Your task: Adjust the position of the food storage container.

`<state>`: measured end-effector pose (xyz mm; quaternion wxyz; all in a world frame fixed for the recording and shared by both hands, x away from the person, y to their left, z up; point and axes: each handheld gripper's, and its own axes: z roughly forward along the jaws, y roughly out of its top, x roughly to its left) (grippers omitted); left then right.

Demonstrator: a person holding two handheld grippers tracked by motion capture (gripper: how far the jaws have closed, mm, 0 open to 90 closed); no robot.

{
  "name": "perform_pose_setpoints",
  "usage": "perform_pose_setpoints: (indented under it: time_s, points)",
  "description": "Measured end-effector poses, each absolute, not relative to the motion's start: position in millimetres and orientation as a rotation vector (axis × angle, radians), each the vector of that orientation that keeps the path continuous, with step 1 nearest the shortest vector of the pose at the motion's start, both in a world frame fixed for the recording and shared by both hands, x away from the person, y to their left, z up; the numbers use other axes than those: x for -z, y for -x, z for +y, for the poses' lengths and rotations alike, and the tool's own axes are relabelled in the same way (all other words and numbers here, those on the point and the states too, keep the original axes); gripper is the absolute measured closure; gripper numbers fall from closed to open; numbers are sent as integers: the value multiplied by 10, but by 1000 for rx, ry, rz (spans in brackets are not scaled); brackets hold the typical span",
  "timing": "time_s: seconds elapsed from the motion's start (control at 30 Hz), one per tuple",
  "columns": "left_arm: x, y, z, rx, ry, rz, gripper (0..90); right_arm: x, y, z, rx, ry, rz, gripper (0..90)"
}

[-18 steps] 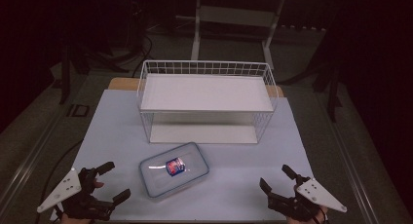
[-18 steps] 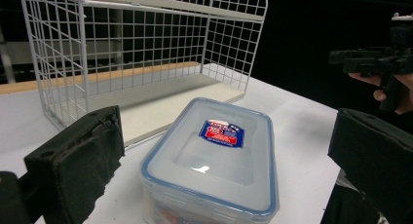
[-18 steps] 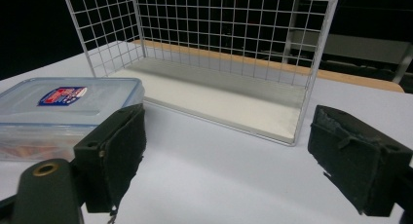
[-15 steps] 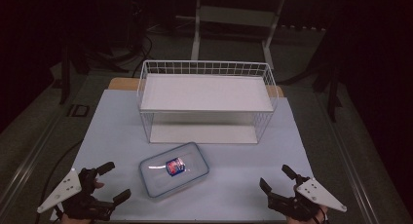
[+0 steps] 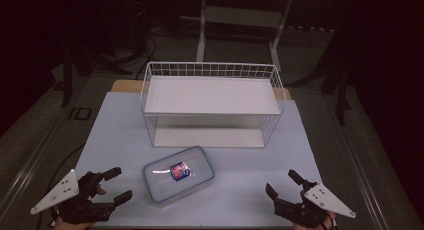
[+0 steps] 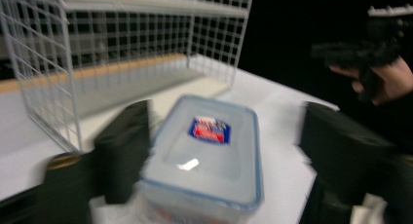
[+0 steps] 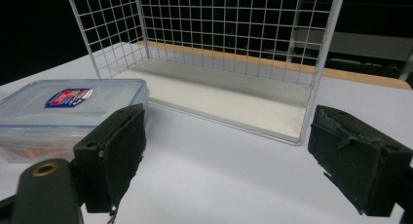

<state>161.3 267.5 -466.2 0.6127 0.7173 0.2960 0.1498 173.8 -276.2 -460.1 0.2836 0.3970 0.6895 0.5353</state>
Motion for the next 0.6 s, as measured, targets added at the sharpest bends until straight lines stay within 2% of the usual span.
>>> perform_pose_setpoints:
  time_s: [0.13,0.27,0.3,0.47,0.6]
  points:
    - [4741,-1675,2675,-313,-1760,736,499,4601,-1734,-2754,-1433,-1062,1850,138]
    - [4849,-1736,2679,-244,-1837,762,575,4607,-1739,-2748,-1434,-1067,1855,140]
    - [4874,-1748,2676,-235,-1858,765,627,4609,-1741,-2750,-1432,-1067,1855,140]
    - [4971,-1811,2628,-202,-1978,791,772,4614,-1747,-2753,-1438,-1066,1866,140]
    - [5048,-1885,2596,-203,-2035,872,783,4620,-1753,-2746,-1435,-1065,1877,141]
